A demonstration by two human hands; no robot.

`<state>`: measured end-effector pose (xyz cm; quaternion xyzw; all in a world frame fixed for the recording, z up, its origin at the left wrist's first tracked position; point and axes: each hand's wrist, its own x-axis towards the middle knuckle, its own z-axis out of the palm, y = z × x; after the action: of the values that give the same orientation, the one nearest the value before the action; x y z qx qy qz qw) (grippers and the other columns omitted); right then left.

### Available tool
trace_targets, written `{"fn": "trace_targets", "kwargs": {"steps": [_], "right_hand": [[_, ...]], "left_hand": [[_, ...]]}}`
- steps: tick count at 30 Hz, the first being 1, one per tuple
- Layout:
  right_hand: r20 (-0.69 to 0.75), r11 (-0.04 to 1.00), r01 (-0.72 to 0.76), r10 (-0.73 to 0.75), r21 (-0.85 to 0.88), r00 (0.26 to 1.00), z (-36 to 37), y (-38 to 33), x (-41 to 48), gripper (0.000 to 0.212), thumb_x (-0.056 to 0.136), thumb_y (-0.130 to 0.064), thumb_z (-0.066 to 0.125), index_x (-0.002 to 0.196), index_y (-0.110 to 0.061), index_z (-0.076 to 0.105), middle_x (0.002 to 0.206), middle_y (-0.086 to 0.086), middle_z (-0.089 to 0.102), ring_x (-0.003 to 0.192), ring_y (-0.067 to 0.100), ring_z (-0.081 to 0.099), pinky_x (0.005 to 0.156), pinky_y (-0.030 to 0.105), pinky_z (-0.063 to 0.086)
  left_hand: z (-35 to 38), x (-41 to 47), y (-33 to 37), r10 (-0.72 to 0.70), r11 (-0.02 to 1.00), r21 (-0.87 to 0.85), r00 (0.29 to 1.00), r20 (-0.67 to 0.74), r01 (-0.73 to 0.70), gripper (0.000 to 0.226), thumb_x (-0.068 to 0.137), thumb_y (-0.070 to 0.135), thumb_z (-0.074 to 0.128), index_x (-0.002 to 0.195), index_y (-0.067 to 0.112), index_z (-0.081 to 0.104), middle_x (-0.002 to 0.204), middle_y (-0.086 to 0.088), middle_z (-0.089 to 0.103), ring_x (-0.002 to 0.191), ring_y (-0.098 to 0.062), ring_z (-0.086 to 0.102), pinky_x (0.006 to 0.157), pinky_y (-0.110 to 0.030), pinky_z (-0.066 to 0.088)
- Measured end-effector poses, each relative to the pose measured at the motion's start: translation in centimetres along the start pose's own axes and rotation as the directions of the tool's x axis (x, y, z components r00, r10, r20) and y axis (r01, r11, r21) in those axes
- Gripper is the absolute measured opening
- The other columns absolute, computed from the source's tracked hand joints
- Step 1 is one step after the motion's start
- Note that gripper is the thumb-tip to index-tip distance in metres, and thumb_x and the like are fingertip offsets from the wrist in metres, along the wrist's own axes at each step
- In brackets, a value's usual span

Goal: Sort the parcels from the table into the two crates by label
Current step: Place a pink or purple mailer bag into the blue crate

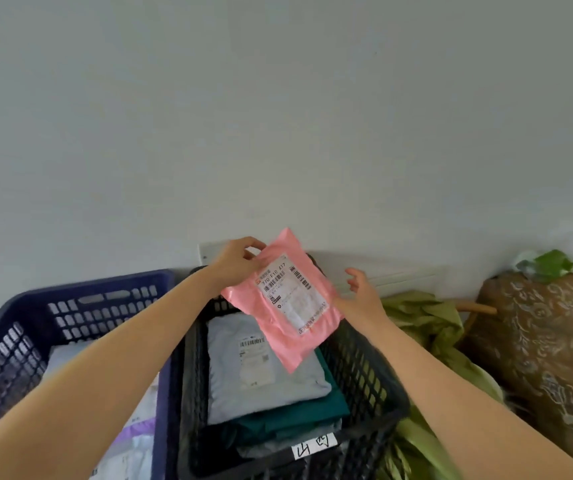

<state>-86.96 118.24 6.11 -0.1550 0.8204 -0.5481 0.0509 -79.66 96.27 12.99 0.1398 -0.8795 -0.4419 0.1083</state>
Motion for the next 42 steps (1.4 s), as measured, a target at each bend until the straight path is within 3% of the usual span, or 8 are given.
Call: {"fn": "trace_targets", "kwargs": {"steps": [5, 9, 13, 19, 24, 31, 36, 42], "right_hand": [[0.133, 0.975, -0.115, 0.09, 0.19, 0.987, 0.8, 3.0, 2.6, 0.061, 0.082, -0.004, 0.072, 0.135, -0.006, 0.04, 0.123, 0.009, 0.057, 0.113, 0.024, 0.058, 0.084, 0.026, 0.052], [0.249, 0.922, -0.234, 0.159, 0.307, 0.955, 2.1, 4.8, 3.9, 0.058, 0.083, -0.003, 0.071, 0.133, -0.016, 0.043, 0.123, 0.006, 0.058, 0.11, 0.023, 0.061, 0.091, 0.046, 0.054], [0.328, 0.904, -0.303, 0.199, 0.303, 0.923, 3.0, 6.5, 4.2, 0.063, 0.081, 0.005, 0.069, 0.132, -0.021, 0.043, 0.12, 0.007, 0.059, 0.106, 0.024, 0.062, 0.085, 0.049, 0.057], [0.458, 0.934, -0.338, 0.251, 0.117, 0.853, 3.7, 8.6, 4.2, 0.06, 0.083, 0.007, 0.066, 0.133, -0.018, 0.044, 0.122, 0.009, 0.057, 0.105, 0.023, 0.06, 0.067, 0.033, 0.057], [0.56, 0.93, -0.353, 0.347, -0.102, 0.752, 4.3, 10.1, 3.9, 0.057, 0.082, 0.005, 0.067, 0.13, -0.012, 0.042, 0.12, 0.01, 0.058, 0.107, 0.027, 0.061, 0.086, 0.048, 0.055], [0.556, 0.904, -0.284, 0.422, -0.32, 0.716, 5.0, 11.7, 2.6, 0.07, 0.081, 0.004, 0.069, 0.137, -0.015, 0.032, 0.118, 0.007, 0.053, 0.11, 0.026, 0.055, 0.081, 0.045, 0.055], [0.54, 0.858, -0.163, 0.443, -0.488, 0.715, 5.2, 12.6, 1.9, 0.076, 0.083, 0.001, 0.065, 0.146, -0.019, 0.028, 0.132, 0.009, 0.045, 0.116, 0.029, 0.051, 0.088, 0.04, 0.053], [0.546, 0.723, 0.007, 0.515, -0.691, 0.661, 5.4, 13.4, 1.2, 0.076, 0.081, -0.005, 0.068, 0.145, -0.019, 0.029, 0.133, 0.012, 0.046, 0.115, 0.03, 0.053, 0.079, 0.041, 0.057]], "left_hand": [[1.0, 0.2, -2.3, -0.217, 0.973, -0.122, 0.961, -0.174, 0.197, 0.036, 0.087, 0.033, 0.068, 0.118, 0.017, 0.059, 0.102, 0.0, 0.065, 0.089, -0.018, 0.064, 0.083, -0.031, 0.054], [2.6, -0.4, -4.1, -0.378, 0.923, -0.181, 0.892, -0.247, 0.34, 0.035, 0.087, 0.024, 0.067, 0.12, 0.015, 0.06, 0.103, 0.0, 0.064, 0.094, -0.019, 0.062, 0.085, -0.033, 0.054], [4.4, -1.7, -6.0, -0.518, 0.851, -0.263, 0.81, -0.275, 0.455, 0.035, 0.088, 0.02, 0.065, 0.122, 0.016, 0.059, 0.112, -0.009, 0.062, 0.099, -0.027, 0.062, 0.09, -0.045, 0.054], [6.9, -3.7, -8.7, -0.659, 0.745, -0.313, 0.722, -0.209, 0.589, 0.032, 0.09, 0.011, 0.063, 0.121, 0.014, 0.058, 0.113, -0.011, 0.062, 0.096, -0.027, 0.062, 0.08, -0.042, 0.055], [8.6, -5.3, -10.2, -0.74, 0.666, -0.26, 0.664, -0.111, 0.699, 0.024, 0.09, 0.005, 0.062, 0.114, 0.007, 0.06, 0.097, -0.008, 0.061, 0.074, -0.018, 0.056, 0.069, -0.034, 0.05], [10.6, -6.3, -12.2, -0.784, 0.61, -0.124, 0.619, 0.05, 0.783, 0.014, 0.086, -0.002, 0.065, 0.098, 0.003, 0.06, 0.083, -0.01, 0.059, 0.062, -0.018, 0.057, 0.052, -0.028, 0.052], [12.4, -6.3, -14.3, -0.747, 0.637, -0.103, 0.645, 0.159, 0.764, 0.068, 0.082, -0.01, 0.063, 0.139, 0.018, 0.039, 0.106, -0.006, 0.053, 0.09, -0.026, 0.061, 0.073, -0.039, 0.054], [13.6, -6.9, -15.7, -0.706, 0.674, 0.02, 0.636, 0.311, 0.738, 0.09, 0.081, -0.013, 0.064, 0.148, 0.033, 0.026, 0.114, -0.007, 0.048, 0.086, -0.024, 0.062, 0.063, -0.034, 0.057]]}}
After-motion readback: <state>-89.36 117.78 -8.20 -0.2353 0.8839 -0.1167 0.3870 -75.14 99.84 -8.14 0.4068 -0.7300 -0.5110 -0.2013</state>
